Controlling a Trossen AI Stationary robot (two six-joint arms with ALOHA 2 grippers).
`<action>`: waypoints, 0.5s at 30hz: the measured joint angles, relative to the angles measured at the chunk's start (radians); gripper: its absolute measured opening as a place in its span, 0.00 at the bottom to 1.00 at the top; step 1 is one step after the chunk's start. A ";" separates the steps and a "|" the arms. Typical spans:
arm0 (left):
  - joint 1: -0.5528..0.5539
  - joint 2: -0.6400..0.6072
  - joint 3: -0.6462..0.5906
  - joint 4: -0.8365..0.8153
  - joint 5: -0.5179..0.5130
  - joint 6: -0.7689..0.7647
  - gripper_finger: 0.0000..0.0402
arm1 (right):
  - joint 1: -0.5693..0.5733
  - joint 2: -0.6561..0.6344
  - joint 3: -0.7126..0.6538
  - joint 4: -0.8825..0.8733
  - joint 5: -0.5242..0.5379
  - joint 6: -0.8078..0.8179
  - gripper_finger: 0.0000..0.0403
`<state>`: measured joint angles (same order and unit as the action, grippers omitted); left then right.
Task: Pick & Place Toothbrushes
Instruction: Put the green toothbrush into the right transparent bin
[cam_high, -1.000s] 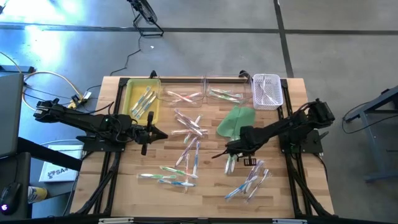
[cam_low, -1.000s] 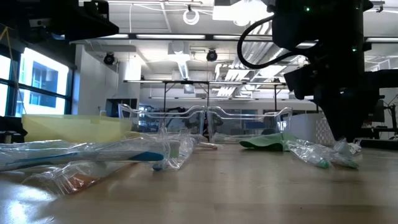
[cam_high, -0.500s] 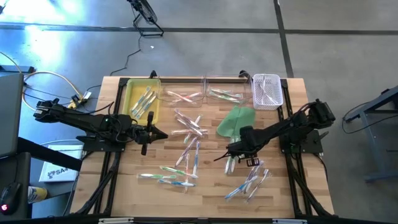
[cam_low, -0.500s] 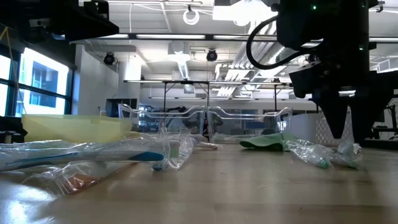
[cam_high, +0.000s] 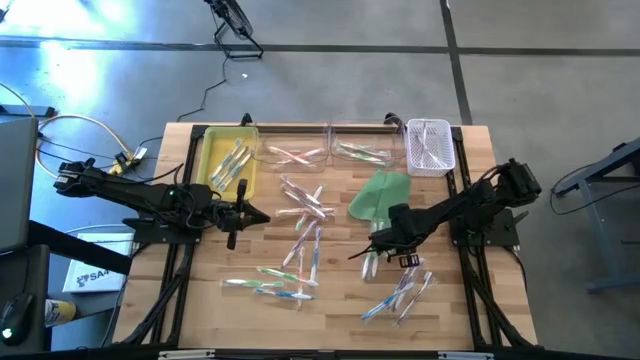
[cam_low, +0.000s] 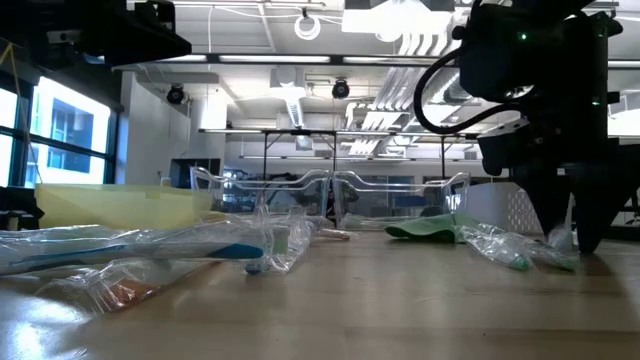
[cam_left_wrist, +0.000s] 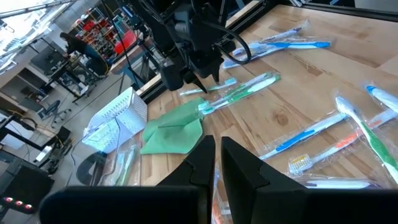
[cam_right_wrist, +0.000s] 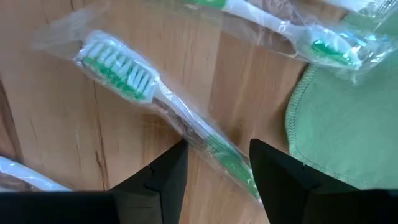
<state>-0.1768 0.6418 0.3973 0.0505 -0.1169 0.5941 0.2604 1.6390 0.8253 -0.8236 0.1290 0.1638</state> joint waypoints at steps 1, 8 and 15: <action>0.000 0.000 0.000 0.000 0.000 0.000 0.05 | 0.000 0.000 -0.001 0.001 0.000 0.000 0.41; 0.000 0.000 0.000 0.000 0.000 0.000 0.05 | 0.000 0.002 -0.002 0.003 -0.019 0.027 0.28; 0.000 0.000 0.000 0.000 0.000 0.000 0.05 | 0.000 0.002 -0.002 0.006 -0.060 0.053 0.05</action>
<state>-0.1768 0.6418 0.3973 0.0505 -0.1170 0.5938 0.2605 1.6413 0.8232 -0.8173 0.0691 0.2173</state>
